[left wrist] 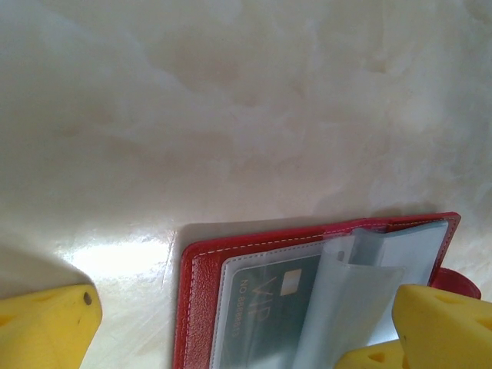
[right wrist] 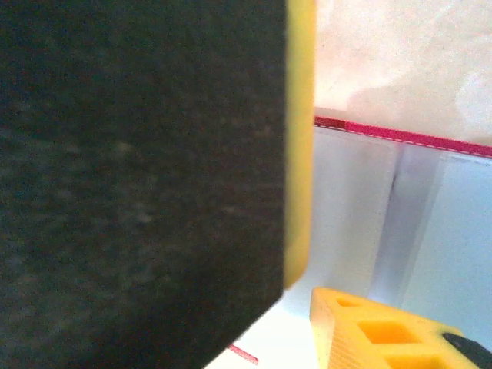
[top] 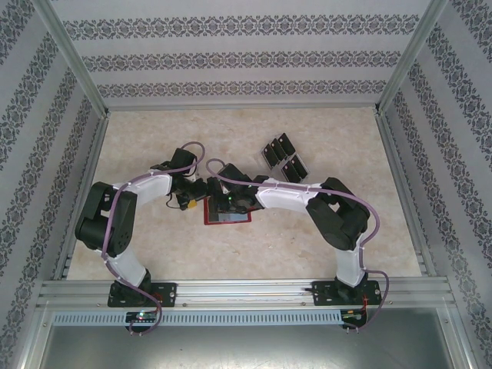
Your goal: Put the credit cards into the card holder
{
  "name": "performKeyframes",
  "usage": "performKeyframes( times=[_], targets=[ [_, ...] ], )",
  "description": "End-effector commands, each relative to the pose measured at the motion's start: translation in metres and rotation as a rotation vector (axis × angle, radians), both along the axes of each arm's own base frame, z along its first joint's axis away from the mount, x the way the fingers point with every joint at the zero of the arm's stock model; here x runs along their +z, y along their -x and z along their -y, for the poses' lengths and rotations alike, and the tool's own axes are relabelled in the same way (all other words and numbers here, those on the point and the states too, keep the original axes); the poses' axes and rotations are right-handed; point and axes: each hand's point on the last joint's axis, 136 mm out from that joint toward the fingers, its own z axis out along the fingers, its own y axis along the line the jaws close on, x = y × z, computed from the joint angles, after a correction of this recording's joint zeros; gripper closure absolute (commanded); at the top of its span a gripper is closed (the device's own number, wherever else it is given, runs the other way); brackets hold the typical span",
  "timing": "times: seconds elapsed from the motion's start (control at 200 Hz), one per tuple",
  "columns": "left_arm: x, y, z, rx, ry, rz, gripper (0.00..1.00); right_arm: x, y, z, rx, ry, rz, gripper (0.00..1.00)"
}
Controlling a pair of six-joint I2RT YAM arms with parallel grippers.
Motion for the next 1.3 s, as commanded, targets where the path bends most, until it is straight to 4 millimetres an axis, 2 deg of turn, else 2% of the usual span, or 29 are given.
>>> performKeyframes(
  times=[0.0,0.08,0.445,0.709,0.844,0.959,1.039,1.294],
  targets=[
    [-0.035,0.024,-0.008,-0.058,-0.08,-0.104,0.0,0.02,0.0,-0.003,0.008,-0.035,0.057,0.52],
    [-0.037,0.026,-0.012,-0.062,-0.104,-0.109,0.0,0.023,-0.001,-0.002,0.01,-0.037,0.063,0.52],
    [-0.033,0.02,-0.022,-0.083,-0.195,-0.094,0.0,0.01,0.0,0.005,-0.001,-0.048,0.043,0.52],
    [-0.036,0.02,-0.02,-0.079,-0.181,-0.096,0.0,0.046,-0.001,0.014,-0.006,-0.08,0.107,0.52],
    [-0.038,0.021,-0.021,-0.078,-0.181,-0.099,0.0,0.056,-0.001,0.039,-0.071,-0.046,0.133,0.52],
    [-0.039,0.021,-0.02,-0.077,-0.178,-0.098,0.0,0.046,-0.003,0.063,-0.14,0.002,0.11,0.51],
    [-0.04,0.022,-0.02,-0.075,-0.175,-0.097,0.0,0.034,-0.004,0.071,-0.161,0.021,0.085,0.5],
    [-0.04,0.021,-0.019,-0.074,-0.174,-0.095,0.0,0.004,-0.006,0.064,-0.155,0.047,0.029,0.51]
  ],
)
